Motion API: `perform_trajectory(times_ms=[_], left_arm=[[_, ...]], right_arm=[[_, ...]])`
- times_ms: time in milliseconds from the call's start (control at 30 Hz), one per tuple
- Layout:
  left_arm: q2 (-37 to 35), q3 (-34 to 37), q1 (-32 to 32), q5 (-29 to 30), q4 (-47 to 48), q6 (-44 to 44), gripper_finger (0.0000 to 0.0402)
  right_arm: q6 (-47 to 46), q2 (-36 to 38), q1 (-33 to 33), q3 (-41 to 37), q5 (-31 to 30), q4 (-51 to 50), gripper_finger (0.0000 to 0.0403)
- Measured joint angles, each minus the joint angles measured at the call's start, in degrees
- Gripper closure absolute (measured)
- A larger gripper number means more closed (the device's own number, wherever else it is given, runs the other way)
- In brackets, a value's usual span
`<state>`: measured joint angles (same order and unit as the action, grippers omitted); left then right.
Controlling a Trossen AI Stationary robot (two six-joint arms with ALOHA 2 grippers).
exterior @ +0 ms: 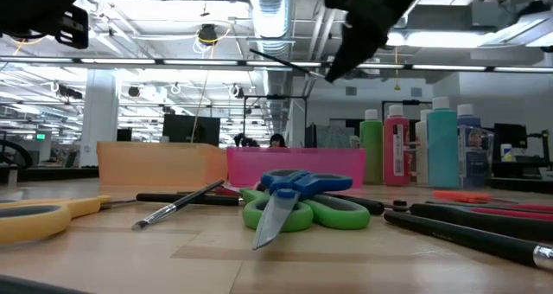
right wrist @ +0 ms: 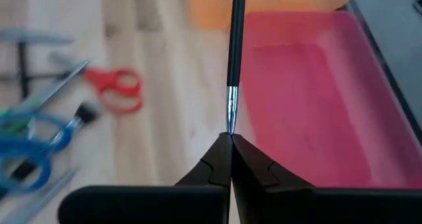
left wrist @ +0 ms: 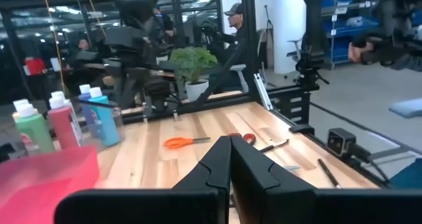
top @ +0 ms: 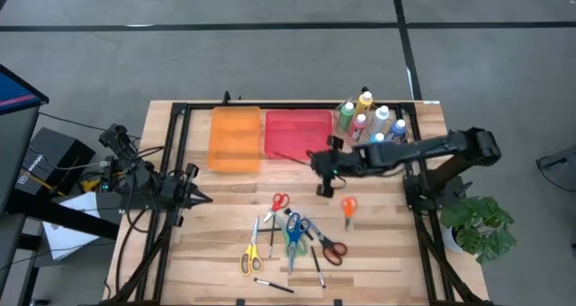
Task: Pick & Place Paint Supplies
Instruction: Put the black paintbrush into the pink bin
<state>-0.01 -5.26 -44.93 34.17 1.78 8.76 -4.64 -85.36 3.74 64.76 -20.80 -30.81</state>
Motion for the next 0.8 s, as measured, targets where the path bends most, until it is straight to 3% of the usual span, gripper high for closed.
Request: perform_trajectory(times_ms=[300,533,800], left_arm=[[0.0,0.0,6.2,-8.2,-0.1,2.6,0.0399],[0.0,0.0,18.0,-19.0,0.0,2.8,0.0401],[0.0,0.2,32.1,-26.5,0.2,0.9,0.0398]], right_arm=[[0.6,-9.6,-10.7,8.2,3.7,-0.4,0.0403],[2.2,-17.5,-16.9,12.5,8.2,-2.8,0.0403],[3.9,-19.0,-19.9,12.9,10.6,-4.2,0.0403]])
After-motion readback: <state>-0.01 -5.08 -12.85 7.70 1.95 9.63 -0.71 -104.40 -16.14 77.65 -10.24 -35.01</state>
